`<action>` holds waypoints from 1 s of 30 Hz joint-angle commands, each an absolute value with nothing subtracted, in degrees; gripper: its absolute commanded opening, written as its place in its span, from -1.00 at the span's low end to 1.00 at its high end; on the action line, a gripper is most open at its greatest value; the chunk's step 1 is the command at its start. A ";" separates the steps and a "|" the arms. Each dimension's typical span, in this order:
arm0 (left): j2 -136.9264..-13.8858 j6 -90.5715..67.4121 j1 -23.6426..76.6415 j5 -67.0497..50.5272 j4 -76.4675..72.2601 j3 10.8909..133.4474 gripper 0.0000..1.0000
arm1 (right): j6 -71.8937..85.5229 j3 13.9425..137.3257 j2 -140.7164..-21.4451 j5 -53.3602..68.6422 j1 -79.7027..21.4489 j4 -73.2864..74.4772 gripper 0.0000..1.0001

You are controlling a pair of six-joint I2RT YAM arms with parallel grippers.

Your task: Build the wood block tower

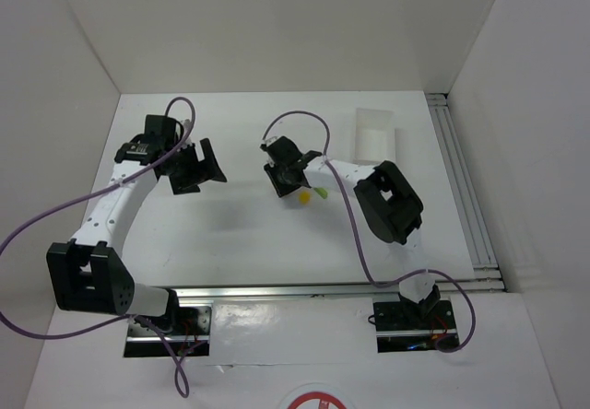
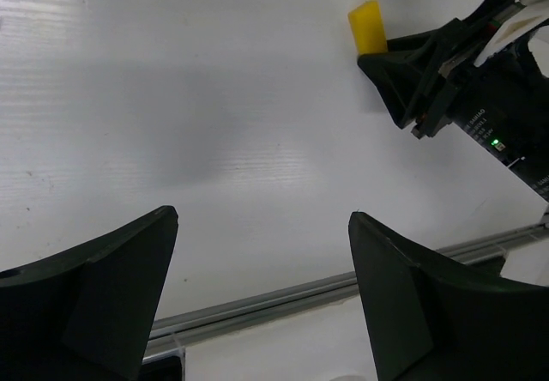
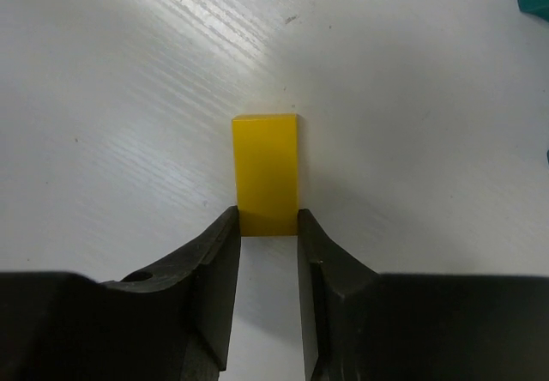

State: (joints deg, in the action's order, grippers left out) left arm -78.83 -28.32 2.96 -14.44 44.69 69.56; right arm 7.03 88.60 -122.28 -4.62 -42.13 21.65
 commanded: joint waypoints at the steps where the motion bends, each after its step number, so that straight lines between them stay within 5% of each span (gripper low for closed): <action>1: -79.45 -25.93 2.99 -22.04 42.19 69.26 0.87 | 6.68 85.71 -116.30 -4.23 -42.80 17.23 -0.59; 12: -81.30 -28.10 9.04 -45.16 34.03 69.27 0.73 | 7.73 55.13 -79.58 2.55 -44.29 2.55 -0.59; 30: -88.77 -35.07 17.84 -51.94 23.64 68.82 0.45 | 9.84 52.21 -71.64 -2.81 -50.45 7.29 -0.59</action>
State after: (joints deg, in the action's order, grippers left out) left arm -89.01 -34.81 17.28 -49.82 25.65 69.08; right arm 9.56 52.31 -73.54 -1.69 -50.00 7.31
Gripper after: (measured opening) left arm 0.729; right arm 0.361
